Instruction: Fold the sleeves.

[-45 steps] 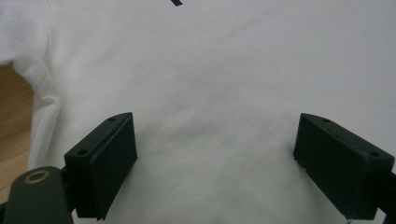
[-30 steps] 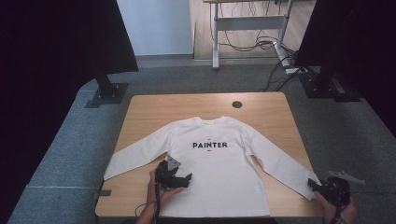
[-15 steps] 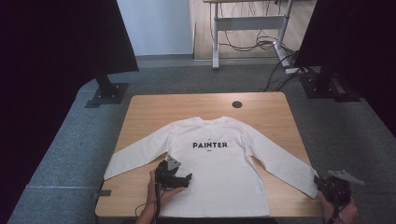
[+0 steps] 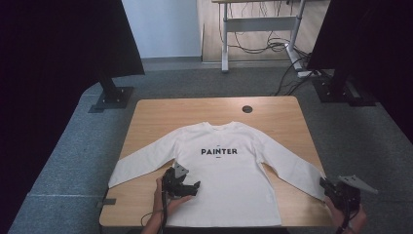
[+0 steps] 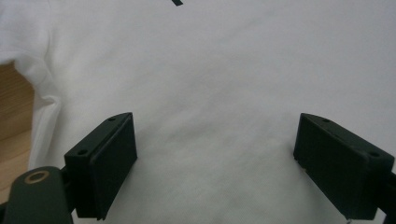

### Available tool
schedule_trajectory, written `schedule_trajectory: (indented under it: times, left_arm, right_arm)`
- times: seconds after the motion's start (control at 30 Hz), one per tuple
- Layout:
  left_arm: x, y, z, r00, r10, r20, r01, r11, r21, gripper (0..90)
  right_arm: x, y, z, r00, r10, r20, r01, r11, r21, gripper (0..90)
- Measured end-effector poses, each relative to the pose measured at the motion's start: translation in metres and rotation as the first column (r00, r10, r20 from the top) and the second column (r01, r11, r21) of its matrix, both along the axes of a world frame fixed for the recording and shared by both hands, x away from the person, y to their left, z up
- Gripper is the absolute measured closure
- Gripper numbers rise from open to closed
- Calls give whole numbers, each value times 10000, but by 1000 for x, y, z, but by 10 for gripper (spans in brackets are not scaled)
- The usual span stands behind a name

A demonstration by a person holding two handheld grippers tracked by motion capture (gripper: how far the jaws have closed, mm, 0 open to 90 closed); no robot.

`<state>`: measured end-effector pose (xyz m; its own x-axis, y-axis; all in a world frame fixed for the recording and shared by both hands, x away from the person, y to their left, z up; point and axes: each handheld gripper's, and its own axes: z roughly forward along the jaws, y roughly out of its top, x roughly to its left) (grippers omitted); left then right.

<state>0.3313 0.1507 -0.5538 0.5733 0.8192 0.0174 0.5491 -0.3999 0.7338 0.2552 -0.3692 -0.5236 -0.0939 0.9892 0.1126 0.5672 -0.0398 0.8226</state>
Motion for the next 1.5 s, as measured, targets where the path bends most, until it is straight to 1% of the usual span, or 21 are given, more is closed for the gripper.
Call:
schedule_trajectory:
  times: [0.23, 0.4, 0.57, 0.63, 0.73, 0.8, 0.9, 1.0, 1.03, 1.2, 1.27, 1.37, 1.5]
  left_arm:
    - [0, 0, 0, 10000, -1, 0, 1, 10000, 0, 126]
    - [0, 0, 0, 10000, -3, 1, 3, 10000, 5, 126]
    - [0, 0, 0, 10000, -5, 2, 5, 10000, 10, 125]
    - [0, 0, 0, 10000, -4, 2, 4, 10000, 13, 125]
    - [0, 0, 0, 10000, 3, 0, -3, 10000, 12, 126]
    - [1, 0, 0, 10000, 10, -2, -10, 10000, 14, 126]
    - [1, 0, 0, 10000, 14, -3, -14, 10000, 11, 125]
    - [1, 0, 0, 10000, 27, 0, -27, 10000, 15, 125]
    - [1, -1, 0, 10000, 30, -1, -30, 10000, 14, 126]
    - [1, -1, 0, 10000, 34, -2, -34, 10000, 11, 126]
    - [1, -1, 0, 10000, 27, -2, -27, 10000, 11, 126]
    - [1, -1, 0, 10000, 33, -5, -33, 10000, 8, 125]
    - [2, -1, 0, 10000, 39, -2, -39, 10000, 6, 126]
  right_arm:
    - [5, 21, 3, 9974, 714, 117, -716, 9974, 130, 866]
    - [8, 36, 5, 9924, 1205, 252, -1210, 9924, 226, 866]
    - [10, 52, 6, 9862, 1621, 344, -1626, 9866, 109, 866]
    - [12, 59, 6, 9824, 1832, 379, -1836, 9830, 90, 866]
    - [15, 69, 7, 9797, 1968, 391, -1966, 9804, -96, 866]
    - [17, 74, 8, 9770, 2087, 435, -2084, 9780, -115, 866]
    - [19, 81, 9, 9722, 2288, 489, -2285, 9735, -110, 866]
    - [20, 86, 10, 9655, 2540, 580, -2560, 9662, 309, 865]
    - [20, 87, 10, 9642, 2585, 593, -2607, 9649, 327, 865]
    - [18, 97, 12, 9555, 2857, 731, -2887, 9568, 346, 866]
    - [18, 102, 13, 9502, 3012, 800, -3045, 9519, 335, 865]
    - [18, 107, 14, 9445, 3160, 892, -3199, 9469, 330, 865]
    - [18, 113, 13, 9372, 3377, 874, -3410, 9397, 259, 865]
